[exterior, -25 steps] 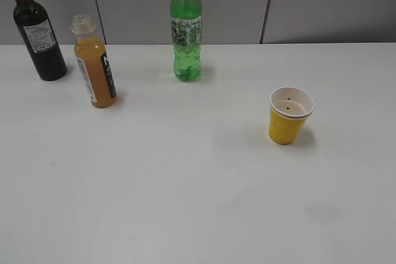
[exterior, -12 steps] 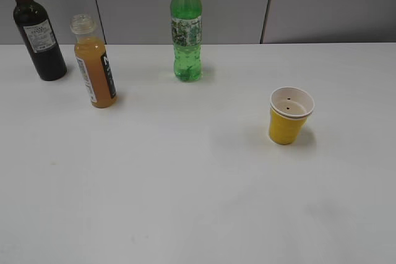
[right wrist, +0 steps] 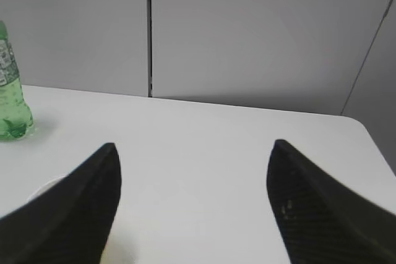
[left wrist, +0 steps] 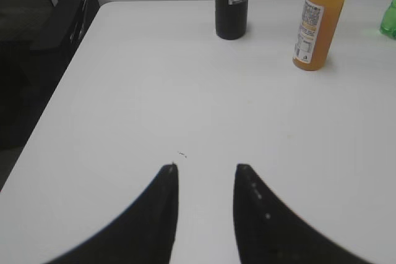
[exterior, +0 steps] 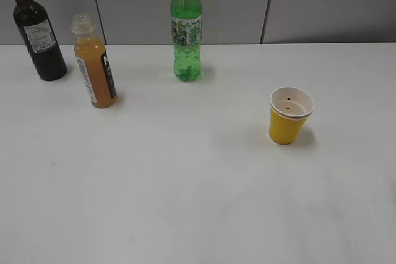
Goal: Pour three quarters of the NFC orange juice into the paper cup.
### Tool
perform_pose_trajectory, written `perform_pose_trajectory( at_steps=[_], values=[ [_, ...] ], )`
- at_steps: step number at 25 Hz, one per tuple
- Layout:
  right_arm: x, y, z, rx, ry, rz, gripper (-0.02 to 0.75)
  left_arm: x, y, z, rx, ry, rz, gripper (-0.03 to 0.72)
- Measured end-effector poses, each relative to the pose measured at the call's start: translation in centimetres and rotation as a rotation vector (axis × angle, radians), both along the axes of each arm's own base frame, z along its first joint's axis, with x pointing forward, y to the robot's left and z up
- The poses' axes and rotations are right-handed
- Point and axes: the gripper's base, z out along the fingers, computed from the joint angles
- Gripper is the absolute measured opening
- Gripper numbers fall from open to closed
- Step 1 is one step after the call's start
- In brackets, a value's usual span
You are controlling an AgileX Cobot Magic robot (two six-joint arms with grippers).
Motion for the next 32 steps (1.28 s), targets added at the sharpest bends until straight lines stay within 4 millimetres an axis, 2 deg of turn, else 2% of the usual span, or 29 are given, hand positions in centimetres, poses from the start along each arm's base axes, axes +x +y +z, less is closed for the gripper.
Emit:
perform_pose_trajectory(
  at_steps=[5, 17, 26, 32],
  values=[
    [1.0, 0.7, -2.1, 0.030, -0.039, 0.060, 0.583, 0.0, 0.0, 0.0, 0.000, 0.000, 0.000, 0.241],
    [2.6, 2.3, -7.8, 0.041, 0.064, 0.216, 0.583, 0.0, 0.0, 0.0, 0.000, 0.000, 0.000, 0.241],
    [3.3, 3.4, -10.8, 0.087, 0.118, 0.320, 0.585, 0.0, 0.0, 0.0, 0.000, 0.000, 0.000, 0.241],
    [3.3, 3.7, -13.7, 0.107, 0.226, 0.349, 0.671, 0.0, 0.0, 0.0, 0.000, 0.000, 0.000, 0.241]
  ],
)
